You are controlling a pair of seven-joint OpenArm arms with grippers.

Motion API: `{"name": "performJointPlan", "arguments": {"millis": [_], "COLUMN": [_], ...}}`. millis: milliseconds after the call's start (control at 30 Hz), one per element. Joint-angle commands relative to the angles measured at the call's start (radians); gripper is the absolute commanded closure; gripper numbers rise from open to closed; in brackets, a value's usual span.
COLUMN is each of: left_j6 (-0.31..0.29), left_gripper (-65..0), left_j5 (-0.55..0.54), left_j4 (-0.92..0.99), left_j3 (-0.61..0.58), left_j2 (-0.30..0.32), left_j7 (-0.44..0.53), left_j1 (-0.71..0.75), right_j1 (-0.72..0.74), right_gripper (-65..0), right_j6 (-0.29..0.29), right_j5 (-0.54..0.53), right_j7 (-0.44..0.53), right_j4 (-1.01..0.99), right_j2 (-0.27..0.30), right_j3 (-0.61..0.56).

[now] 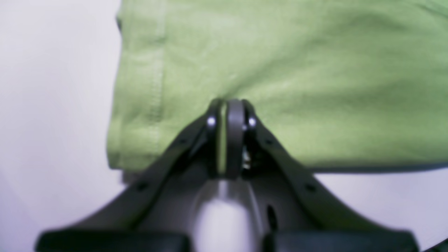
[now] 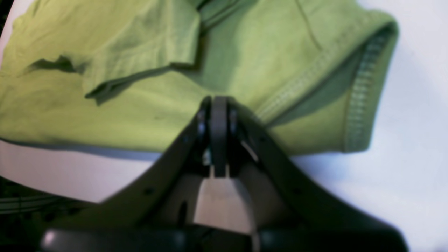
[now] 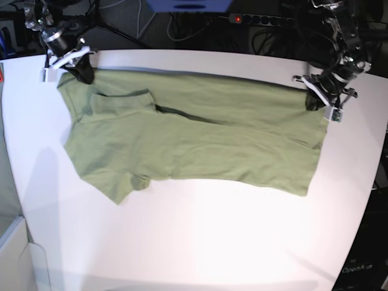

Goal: Fold the T-shirt properly
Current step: 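Drag the folded edge with both grippers back toward the robot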

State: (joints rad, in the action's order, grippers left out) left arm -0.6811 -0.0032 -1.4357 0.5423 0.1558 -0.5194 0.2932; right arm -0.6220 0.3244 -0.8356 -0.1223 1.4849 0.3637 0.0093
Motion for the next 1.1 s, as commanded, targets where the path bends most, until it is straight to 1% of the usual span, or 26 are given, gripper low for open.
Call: {"name": "performJointPlan", "arguments": {"millis": [0, 133, 233, 333, 600, 800, 900, 1067], "left_j6": [-0.017, -0.017, -0.017, -0.017, -0.017, -0.017, -0.017, -0.017], "left_gripper": [-3.3, -3.3, -3.3, -3.3, -3.3, -3.3, -3.3, -3.3], "left_j5": [0.185, 0.182, 0.191, 0.191, 0.191, 0.191, 0.191, 0.191], "left_j4": [0.046, -0.032, -0.112, -0.144, -0.147, -0.139, -0.139, -0.147], "left_j3": [-0.012, -0.014, -0.015, -0.017, -0.017, -0.011, -0.011, -0.011], "left_j2": [-0.019, -0.022, -0.051, -0.052, -0.052, -0.046, -0.045, -0.045], "left_j7": [-0.545, -0.543, -0.545, -0.545, -0.542, -0.534, -0.537, -0.542], "left_j1": [0.080, 0.126, 0.153, 0.166, 0.151, 0.120, 0.099, 0.079], "right_j1": [-0.026, -0.028, -0.025, -0.023, -0.022, -0.034, -0.058, -0.068], "right_gripper": [-0.3, -0.3, -0.3, -0.3, -0.3, -0.3, -0.3, -0.3], "right_j6": [-0.038, -0.038, -0.038, -0.038, -0.038, -0.043, -0.043, -0.043], "right_j5": [0.037, 0.037, 0.037, 0.037, 0.037, 0.037, 0.037, 0.037], "right_j7": [-0.069, -0.069, -0.069, -0.069, -0.067, -0.066, -0.067, -0.066], "right_j4": [-0.005, -0.005, -0.003, -0.003, -0.002, 0.101, 0.133, 0.141], "right_j2": [0.010, 0.010, 0.010, 0.007, 0.005, 0.008, 0.002, -0.015], "right_j3": [0.002, 0.001, 0.001, 0.001, 0.008, 0.025, 0.054, 0.054]}}
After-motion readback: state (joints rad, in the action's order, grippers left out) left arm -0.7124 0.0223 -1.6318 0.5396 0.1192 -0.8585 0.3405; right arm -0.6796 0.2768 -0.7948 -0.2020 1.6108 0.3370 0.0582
